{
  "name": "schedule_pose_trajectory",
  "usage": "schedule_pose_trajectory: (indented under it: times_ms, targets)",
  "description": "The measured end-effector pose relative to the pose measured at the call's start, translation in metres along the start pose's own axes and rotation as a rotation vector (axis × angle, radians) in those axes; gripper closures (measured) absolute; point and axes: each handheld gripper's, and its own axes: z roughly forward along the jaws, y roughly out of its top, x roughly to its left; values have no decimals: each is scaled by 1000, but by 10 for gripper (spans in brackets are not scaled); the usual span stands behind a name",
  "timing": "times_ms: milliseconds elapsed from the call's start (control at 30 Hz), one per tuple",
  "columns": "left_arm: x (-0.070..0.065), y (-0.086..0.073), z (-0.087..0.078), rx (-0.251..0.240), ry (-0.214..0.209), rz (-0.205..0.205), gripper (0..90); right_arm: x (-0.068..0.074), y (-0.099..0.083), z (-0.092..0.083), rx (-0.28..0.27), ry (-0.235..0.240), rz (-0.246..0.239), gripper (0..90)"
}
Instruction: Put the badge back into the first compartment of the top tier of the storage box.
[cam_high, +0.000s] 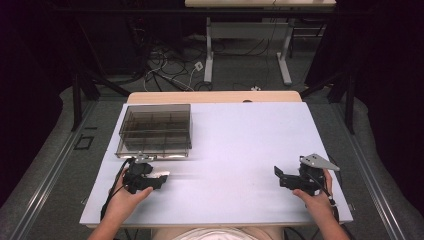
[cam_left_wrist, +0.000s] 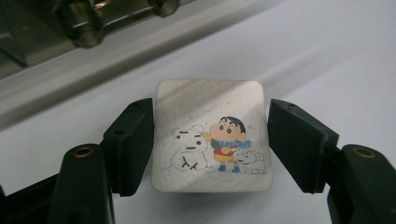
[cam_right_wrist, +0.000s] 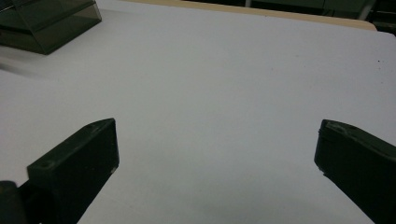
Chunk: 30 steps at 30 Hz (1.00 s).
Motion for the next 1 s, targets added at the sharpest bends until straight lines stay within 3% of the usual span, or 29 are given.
schedule_pose_trajectory:
  times_ms: [400, 1000]
  targets:
    - [14, -5, -13, -5, 50, -35, 334, 0, -1, 1, -9, -1, -5, 0]
    - [35, -15, -33, -7, 98, -128, 334, 0, -1, 2, -1, 3, -11, 0]
